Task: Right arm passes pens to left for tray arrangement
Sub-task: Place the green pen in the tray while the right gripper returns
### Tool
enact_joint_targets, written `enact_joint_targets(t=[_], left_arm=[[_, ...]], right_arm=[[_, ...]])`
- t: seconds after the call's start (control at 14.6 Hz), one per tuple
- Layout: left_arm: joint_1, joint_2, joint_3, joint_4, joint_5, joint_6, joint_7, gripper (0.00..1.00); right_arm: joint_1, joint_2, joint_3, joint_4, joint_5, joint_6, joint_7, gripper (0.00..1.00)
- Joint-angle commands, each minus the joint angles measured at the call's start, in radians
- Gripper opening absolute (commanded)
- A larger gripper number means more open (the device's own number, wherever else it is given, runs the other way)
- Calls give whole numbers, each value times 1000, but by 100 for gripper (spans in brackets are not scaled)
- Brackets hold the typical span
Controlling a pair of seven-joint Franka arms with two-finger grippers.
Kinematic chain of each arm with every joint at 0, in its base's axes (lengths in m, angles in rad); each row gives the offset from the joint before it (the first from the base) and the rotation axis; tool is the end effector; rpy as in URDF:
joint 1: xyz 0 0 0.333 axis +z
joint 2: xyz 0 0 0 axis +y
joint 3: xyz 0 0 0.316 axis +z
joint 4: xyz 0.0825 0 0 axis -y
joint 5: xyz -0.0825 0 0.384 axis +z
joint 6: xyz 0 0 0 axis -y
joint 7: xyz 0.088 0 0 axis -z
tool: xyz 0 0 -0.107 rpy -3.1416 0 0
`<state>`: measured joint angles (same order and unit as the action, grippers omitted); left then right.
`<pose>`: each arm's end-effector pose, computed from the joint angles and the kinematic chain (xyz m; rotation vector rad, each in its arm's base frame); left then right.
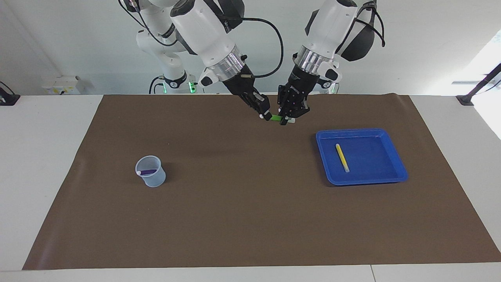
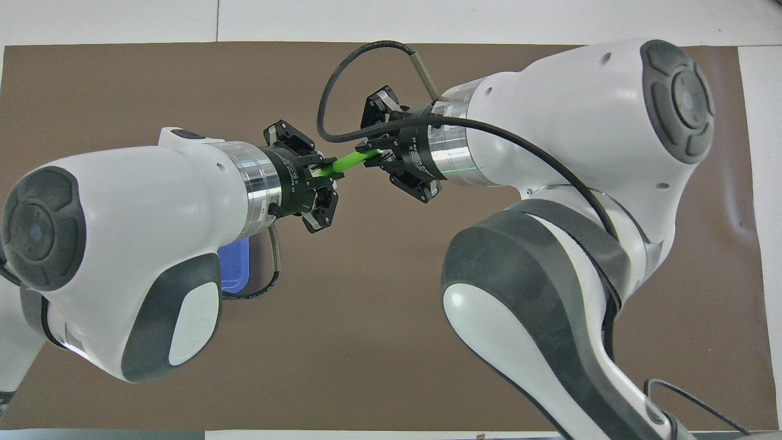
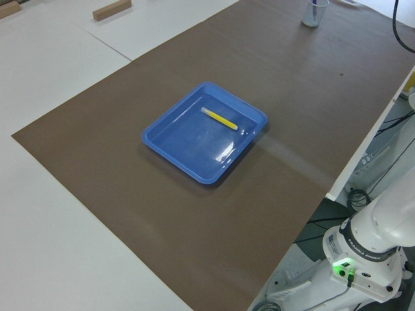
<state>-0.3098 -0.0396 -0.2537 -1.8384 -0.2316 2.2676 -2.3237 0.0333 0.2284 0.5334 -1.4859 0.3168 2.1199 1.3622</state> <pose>0.4943 -0.3222 0.5897 1.5782 2.1265 -0.1875 0.5693 0.3324 0.6077 -2.2741 1.1550 0.1240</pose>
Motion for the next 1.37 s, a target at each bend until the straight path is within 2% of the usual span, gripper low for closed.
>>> enact_joint_targets(t=[0.0, 0.14, 0.2, 0.27, 0.41, 0.55, 0.75, 1.09, 1.23, 1.3], left_arm=[[-8, -8, 10, -12, 6, 24, -16, 0], [-8, -6, 10, -9, 6, 24, -14, 0], [-8, -6, 10, -10, 6, 24, -14, 0], [-6, -6, 10, -10, 6, 24, -14, 0], [-2, -6, 10, -7, 6, 26, -14, 0], [4, -6, 10, -7, 6, 26, -2, 0], [35, -6, 11, -12, 6, 23, 110, 0], [168, -19, 11, -56, -72, -29, 551, 0], [233, -26, 11, -81, -119, -106, 810, 0], [274, -26, 13, -91, -132, -140, 930, 0]], right_arm=[[-4, 14, 13, 21, -16, -6, -6, 0], [-4, 14, 13, 21, -16, -8, -21, 0], [-6, 15, 11, 21, -16, -9, -31, 40], [-6, 14, 10, 21, -16, -11, -31, 99], [-6, 12, 4, 21, -21, -14, -40, 100], [-18, -1, -13, 0, -70, -61, -140, 100], [-18, -52, -116, -77, -84, -119, -384, 100], [-21, -135, -291, -247, -99, -100, -701, 100], [-23, -161, -355, -321, -104, -58, -790, 100], [-24, -182, -401, -389, -120, 0, -869, 100]])
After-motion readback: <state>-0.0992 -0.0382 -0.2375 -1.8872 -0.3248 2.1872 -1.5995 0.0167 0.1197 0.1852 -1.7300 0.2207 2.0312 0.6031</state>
